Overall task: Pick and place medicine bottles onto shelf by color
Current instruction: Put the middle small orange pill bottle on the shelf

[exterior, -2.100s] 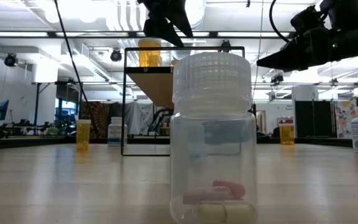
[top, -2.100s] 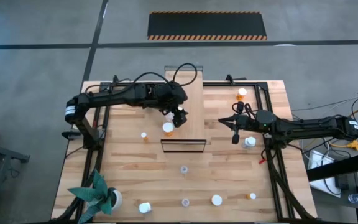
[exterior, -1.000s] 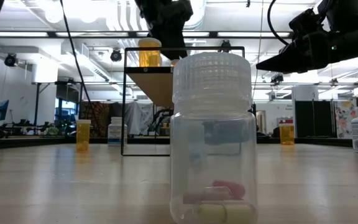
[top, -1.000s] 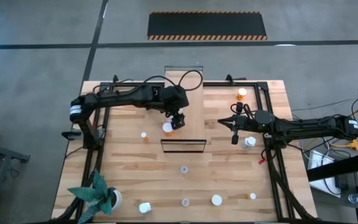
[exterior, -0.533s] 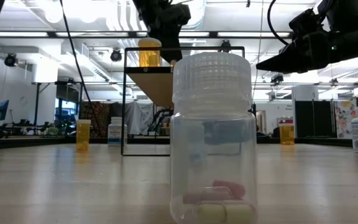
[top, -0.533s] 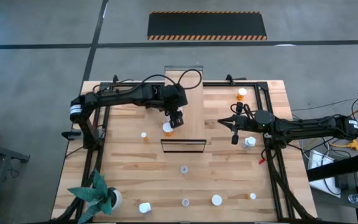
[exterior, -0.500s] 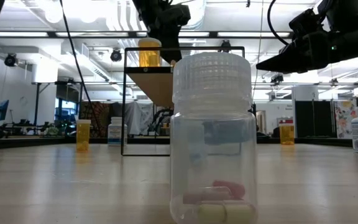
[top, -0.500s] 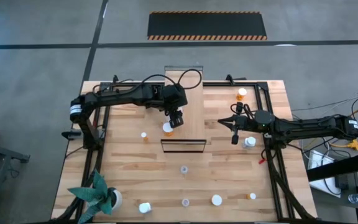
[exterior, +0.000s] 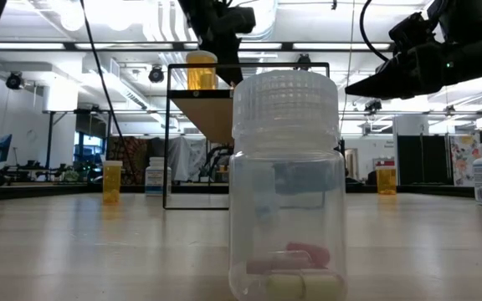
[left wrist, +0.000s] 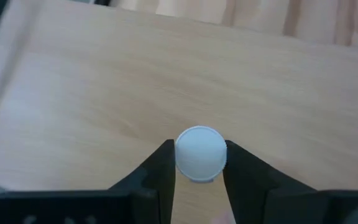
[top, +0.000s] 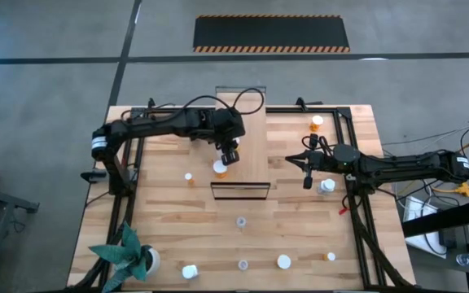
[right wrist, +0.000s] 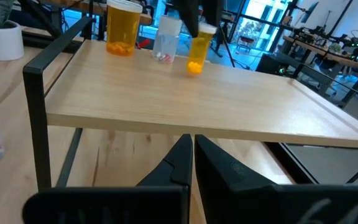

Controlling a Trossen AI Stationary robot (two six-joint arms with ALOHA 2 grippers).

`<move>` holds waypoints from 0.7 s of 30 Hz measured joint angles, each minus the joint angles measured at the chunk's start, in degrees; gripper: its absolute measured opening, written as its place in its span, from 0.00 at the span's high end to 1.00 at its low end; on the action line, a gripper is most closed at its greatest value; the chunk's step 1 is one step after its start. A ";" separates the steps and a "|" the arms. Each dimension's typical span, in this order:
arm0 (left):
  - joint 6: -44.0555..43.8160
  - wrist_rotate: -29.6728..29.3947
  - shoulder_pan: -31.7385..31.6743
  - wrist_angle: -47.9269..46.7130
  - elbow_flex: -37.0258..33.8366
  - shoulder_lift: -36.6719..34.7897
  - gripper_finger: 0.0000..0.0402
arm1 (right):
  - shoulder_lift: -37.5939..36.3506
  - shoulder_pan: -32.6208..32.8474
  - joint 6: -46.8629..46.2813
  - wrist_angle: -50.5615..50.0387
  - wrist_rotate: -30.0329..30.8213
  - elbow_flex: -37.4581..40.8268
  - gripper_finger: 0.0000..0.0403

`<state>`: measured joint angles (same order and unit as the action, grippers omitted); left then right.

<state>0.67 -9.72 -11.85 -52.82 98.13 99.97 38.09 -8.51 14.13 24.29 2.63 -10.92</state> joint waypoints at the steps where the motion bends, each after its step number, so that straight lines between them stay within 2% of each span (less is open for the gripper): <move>1: 0.09 -0.24 -0.32 0.03 0.21 -0.11 0.77 | 0.00 0.00 0.00 0.00 0.00 0.00 0.98; 9: -3.34 -0.80 -3.98 -2.76 0.04 -1.62 0.78 | 0.00 0.00 0.00 -0.06 -0.02 0.03 0.98; 21: -4.90 -0.93 -3.94 -4.70 -1.36 -1.60 0.76 | 0.00 0.00 0.02 -0.07 -0.02 0.33 0.98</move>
<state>-4.23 -10.65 -15.79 -57.52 96.77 98.37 38.09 -8.51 14.15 24.23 2.61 -10.59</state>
